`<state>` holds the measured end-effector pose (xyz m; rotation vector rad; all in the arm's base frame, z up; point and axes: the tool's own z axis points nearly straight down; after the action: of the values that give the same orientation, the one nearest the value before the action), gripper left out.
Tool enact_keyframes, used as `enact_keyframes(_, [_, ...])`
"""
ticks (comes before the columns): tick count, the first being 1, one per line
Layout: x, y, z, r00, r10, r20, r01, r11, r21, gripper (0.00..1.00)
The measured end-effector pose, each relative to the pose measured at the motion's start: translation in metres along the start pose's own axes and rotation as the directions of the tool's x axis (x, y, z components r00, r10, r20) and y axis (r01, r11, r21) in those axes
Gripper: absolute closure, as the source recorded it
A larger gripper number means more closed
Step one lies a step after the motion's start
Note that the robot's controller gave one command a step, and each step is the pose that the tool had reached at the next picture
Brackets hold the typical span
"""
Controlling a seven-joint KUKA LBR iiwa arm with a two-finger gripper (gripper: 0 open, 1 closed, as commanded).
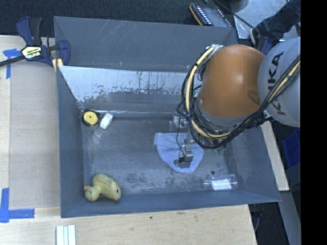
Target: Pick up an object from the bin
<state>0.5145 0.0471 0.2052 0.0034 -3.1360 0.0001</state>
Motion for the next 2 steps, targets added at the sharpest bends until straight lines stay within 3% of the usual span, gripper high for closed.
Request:
enact_keyframes(1, [-0.0017, -0.0003, -0.0046, 1.000, 0.003, 0.009, -0.003, 1.000, -0.001, 1.00])
enact_keyframes(2, [-0.0017, -0.0003, -0.0046, 1.000, 0.003, 0.009, -0.003, 1.000, -0.001, 1.00])
